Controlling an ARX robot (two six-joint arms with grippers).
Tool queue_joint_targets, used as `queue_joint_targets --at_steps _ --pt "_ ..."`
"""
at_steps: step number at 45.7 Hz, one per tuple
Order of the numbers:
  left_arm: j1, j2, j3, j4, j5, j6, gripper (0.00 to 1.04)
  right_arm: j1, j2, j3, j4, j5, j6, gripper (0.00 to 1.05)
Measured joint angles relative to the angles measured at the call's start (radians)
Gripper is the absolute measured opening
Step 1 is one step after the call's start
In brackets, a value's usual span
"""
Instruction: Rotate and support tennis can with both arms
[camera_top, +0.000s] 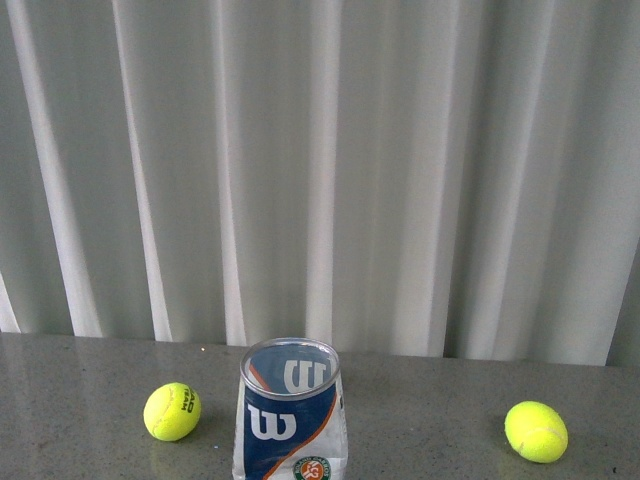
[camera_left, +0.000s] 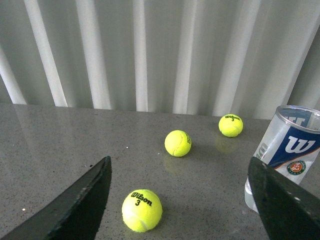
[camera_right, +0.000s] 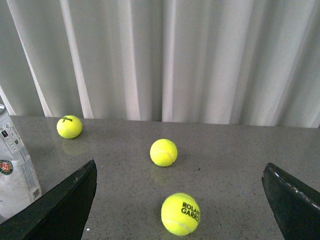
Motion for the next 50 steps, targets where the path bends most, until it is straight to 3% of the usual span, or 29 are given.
queue_joint_targets --at_steps 3,50 --pt "0.0 0.0 0.0 0.0 0.0 0.0 0.99 0.0 0.0 0.0 0.0 0.0 0.0 0.98" --pt "0.0 0.0 0.0 0.0 0.0 0.001 0.98 0.0 0.0 0.0 0.0 0.0 0.0 0.98"
